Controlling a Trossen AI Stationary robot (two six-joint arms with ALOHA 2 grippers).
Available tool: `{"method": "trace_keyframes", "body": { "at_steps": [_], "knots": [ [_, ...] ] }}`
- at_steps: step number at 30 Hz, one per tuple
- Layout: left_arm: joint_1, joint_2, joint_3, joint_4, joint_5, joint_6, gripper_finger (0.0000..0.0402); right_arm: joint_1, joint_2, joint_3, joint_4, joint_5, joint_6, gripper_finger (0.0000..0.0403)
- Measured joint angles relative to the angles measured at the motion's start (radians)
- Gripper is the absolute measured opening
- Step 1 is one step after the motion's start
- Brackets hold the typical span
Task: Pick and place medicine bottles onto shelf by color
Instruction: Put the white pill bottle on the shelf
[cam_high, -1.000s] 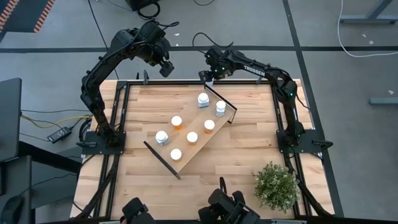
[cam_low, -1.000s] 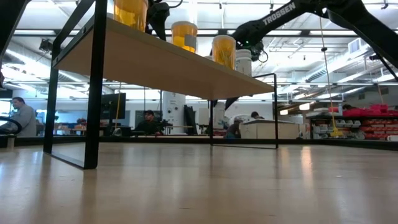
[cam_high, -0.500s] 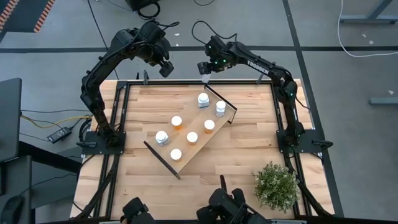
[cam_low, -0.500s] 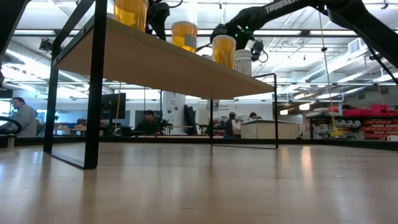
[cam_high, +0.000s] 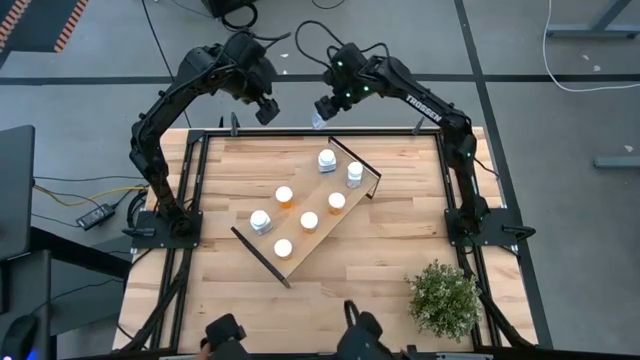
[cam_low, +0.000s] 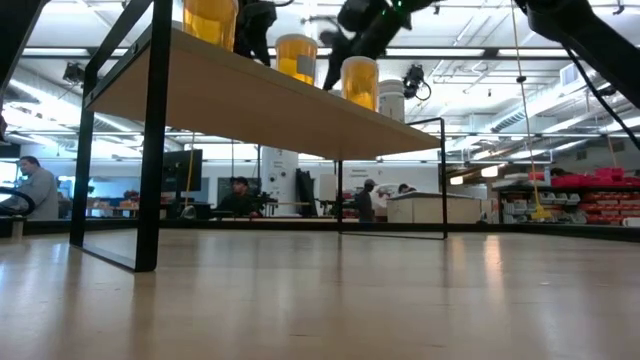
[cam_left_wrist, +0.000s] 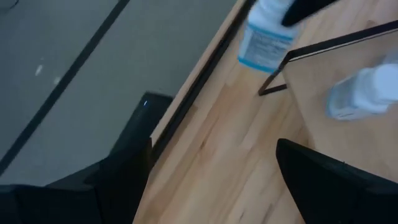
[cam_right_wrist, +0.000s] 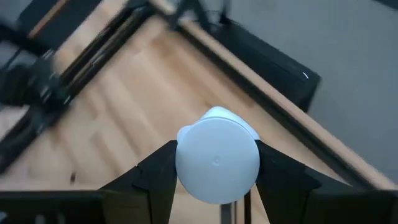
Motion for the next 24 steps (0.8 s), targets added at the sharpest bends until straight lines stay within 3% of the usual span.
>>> {"method": "trace_keyframes", "body": {
  "at_steps": [3,9,13,24],
  "knots": [
    [0.003,0.000,0.000,0.030,0.087,0.024,0.0348,0.019,-0.031,-0.008,-0.003,-0.050,-0.117,0.0198],
    [0.007,0.000,0.000,0.122,0.387,0.045,0.0348,0.060,-0.100,-0.008,-0.037,-0.056,-0.287,0.0198],
    [-0.006,0.000,0.000,0.194,0.408,0.063,0.0348,0.084,-0.138,-0.008,-0.037,-0.054,-0.406,0.0198],
    [-0.047,0.033,-0.003,0.188,0.426,0.154,0.0348,0.142,-0.180,-0.009,-0.041,-0.054,-0.683,0.0198]
  ]
}}
